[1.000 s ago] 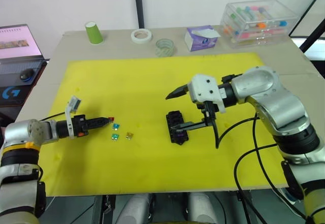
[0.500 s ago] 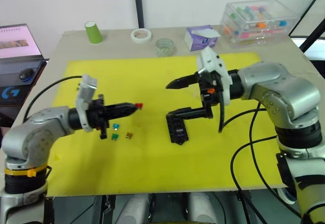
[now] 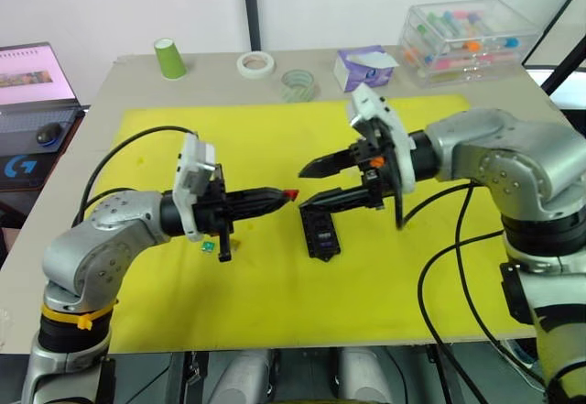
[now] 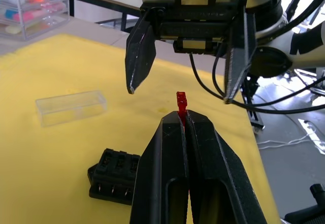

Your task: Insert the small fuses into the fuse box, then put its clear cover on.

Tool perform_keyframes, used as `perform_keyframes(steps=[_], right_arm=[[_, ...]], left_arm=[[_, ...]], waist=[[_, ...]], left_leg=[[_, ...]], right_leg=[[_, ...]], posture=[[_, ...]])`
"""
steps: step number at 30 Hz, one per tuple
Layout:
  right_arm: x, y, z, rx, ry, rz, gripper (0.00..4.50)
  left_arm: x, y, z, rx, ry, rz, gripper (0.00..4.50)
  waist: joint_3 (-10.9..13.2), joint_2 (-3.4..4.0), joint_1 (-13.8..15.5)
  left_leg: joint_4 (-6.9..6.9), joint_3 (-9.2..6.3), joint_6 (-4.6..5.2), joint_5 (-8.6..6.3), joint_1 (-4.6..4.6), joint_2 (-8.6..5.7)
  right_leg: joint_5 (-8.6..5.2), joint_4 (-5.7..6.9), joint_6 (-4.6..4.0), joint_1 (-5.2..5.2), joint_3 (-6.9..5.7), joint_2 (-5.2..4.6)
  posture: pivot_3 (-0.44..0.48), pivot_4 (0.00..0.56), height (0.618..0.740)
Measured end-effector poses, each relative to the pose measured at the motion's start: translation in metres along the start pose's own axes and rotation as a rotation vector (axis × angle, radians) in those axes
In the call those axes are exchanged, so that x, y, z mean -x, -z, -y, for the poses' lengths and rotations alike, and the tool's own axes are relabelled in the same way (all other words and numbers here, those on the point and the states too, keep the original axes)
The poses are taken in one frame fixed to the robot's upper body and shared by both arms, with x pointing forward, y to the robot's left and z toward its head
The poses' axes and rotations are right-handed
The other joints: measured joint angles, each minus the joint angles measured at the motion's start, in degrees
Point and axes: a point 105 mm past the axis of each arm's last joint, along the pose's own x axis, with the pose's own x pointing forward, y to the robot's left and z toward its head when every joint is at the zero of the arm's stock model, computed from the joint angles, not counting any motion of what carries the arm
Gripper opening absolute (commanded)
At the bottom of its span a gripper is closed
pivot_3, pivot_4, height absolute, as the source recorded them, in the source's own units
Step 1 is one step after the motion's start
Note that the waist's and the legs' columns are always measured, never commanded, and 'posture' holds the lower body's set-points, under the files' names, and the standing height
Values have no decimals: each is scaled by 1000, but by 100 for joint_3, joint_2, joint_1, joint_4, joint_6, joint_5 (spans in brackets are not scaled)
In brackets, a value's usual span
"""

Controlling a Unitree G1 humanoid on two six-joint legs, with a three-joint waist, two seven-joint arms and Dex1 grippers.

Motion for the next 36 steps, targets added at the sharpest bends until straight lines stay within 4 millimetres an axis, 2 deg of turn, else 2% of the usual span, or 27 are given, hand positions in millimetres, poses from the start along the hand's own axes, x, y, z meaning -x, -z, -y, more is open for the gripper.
perform_keyframes(steps=[1, 3, 5, 14, 16, 36], right_arm=[[0, 0, -1, -6, -5, -1, 3217], [-1, 1, -1, -14, -10, -2, 2886], [-1, 1, -2, -20, -13, -3, 2347], [-3, 5, -1, -35, -12, -24, 2347], [-3, 5, -1, -36, -13, -24, 1908], [-4, 6, 0, -37, -9, -30, 1908]], left_arm=[[-1, 1, 1, -2, 7, -1, 0], [-2, 1, 1, -6, 11, 0, 0], [-1, 0, 1, -12, 11, -1, 0], [0, 1, 2, -25, 17, -6, 0], [0, 3, 3, -25, 19, -12, 0], [0, 6, 2, -19, 20, -23, 0]], waist=[[0, 0, 3], [0, 0, -4], [0, 0, -7], [0, 0, -6], [0, 0, -7], [0, 0, -5]], left_leg=[[0, 0, 0, 0, 0, 0], [0, 0, 0, 0, 0, 0], [0, 0, 0, 0, 0, 0], [0, 0, 0, 0, 0, 0], [0, 0, 0, 0, 0, 0], [0, 0, 0, 0, 0, 0]], right_leg=[[0, 0, 0, 1, 0, 0], [0, 0, 0, 0, 0, 0], [0, 0, 0, -1, 0, 0], [0, -1, 0, 0, 0, 0], [0, -1, 0, 0, 0, 0], [0, -1, 0, 0, 0, 0]], posture=[[0, 150, 740], [0, 150, 740], [0, 150, 740], [0, 150, 740], [0, 150, 740], [0, 150, 740]])
